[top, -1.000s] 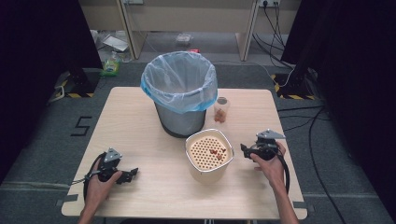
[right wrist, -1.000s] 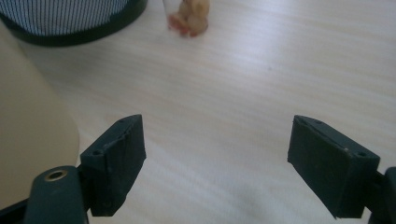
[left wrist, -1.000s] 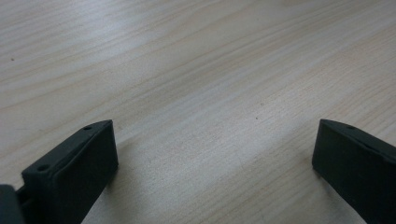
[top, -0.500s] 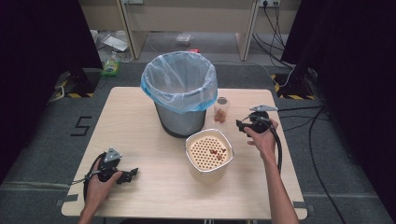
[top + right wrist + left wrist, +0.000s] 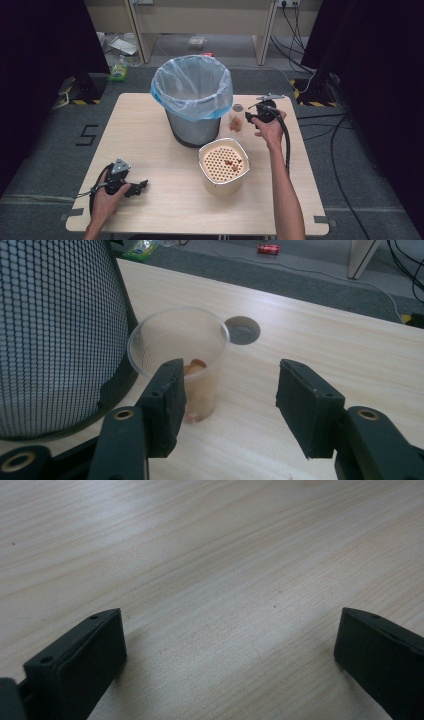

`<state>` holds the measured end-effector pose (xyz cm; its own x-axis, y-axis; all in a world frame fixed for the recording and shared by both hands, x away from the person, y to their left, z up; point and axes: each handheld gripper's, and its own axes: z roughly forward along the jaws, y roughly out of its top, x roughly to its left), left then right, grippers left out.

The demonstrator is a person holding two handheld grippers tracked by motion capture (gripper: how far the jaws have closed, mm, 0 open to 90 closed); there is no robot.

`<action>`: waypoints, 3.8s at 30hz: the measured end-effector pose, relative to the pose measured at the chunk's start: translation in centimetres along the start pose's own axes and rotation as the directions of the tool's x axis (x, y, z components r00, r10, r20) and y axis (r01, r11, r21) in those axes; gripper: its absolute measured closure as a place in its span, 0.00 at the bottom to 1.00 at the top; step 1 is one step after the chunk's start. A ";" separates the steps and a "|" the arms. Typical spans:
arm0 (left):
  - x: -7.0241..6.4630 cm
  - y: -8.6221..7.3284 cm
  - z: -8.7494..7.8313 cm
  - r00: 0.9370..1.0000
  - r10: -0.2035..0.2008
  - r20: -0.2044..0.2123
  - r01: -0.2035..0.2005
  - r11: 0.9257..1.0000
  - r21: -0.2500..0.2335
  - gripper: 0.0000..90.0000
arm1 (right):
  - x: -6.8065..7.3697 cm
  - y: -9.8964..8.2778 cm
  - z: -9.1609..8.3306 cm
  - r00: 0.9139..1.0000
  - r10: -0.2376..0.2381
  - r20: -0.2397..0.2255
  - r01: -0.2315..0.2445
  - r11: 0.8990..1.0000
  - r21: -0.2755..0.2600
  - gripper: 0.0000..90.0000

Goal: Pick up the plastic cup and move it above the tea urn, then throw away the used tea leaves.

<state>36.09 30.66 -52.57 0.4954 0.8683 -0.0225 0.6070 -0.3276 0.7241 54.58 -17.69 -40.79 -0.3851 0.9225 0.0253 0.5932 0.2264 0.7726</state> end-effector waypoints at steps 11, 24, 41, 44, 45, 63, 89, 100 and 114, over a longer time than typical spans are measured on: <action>0.0 0.0 0.0 1.000 0.003 -0.002 -0.003 1.000 -0.002 0.00 | 1.0 2.4 2.9 0.999 -0.038 0.022 0.037 0.998 0.054 0.56; 0.0 0.0 0.0 1.000 0.003 -0.002 -0.003 1.000 -0.004 0.00 | 0.9 1.7 4.9 0.999 -0.036 0.035 0.030 0.990 0.139 0.71; 0.0 0.0 0.0 1.000 0.003 -0.002 -0.003 1.000 -0.002 0.00 | -0.1 -0.9 4.4 0.998 -0.039 -0.053 0.045 0.992 0.116 0.96; 0.0 0.0 0.0 1.000 0.003 -0.002 -0.003 1.000 -0.002 0.00 | -0.2 -0.7 3.5 0.995 -0.099 -0.027 0.101 0.990 0.099 0.97; 0.0 0.0 0.0 1.000 0.003 -0.002 -0.003 1.000 -0.002 0.00 | -0.4 -0.6 2.9 0.994 -0.105 -0.021 0.106 0.992 0.075 0.97; 0.0 0.0 0.0 1.000 0.001 -0.001 -0.001 1.000 0.001 0.00 | -0.9 0.7 -1.1 0.981 -0.191 0.033 0.193 0.978 -0.077 0.97; 0.0 0.0 0.0 1.000 0.003 -0.002 -0.003 1.000 -0.002 0.00 | 5.9 -0.9 -10.5 0.889 -0.445 0.105 0.453 0.825 -0.338 0.97; -0.2 -0.1 -0.1 1.000 0.012 -0.015 -0.012 1.000 -0.006 0.00 | 9.9 -4.7 -13.2 0.770 -0.576 0.273 0.636 0.660 -0.400 0.97; -0.2 -0.1 -0.1 1.000 0.014 -0.017 -0.014 1.000 -0.006 0.00 | 12.7 -7.4 -12.3 0.572 -0.628 0.527 0.820 0.441 -0.365 0.97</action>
<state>35.87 30.54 -52.53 0.4934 0.8698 -0.0010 0.5960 -0.3373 0.7287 36.64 -11.52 -38.34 -0.2204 0.5502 -0.8054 -0.3125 0.7423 0.5927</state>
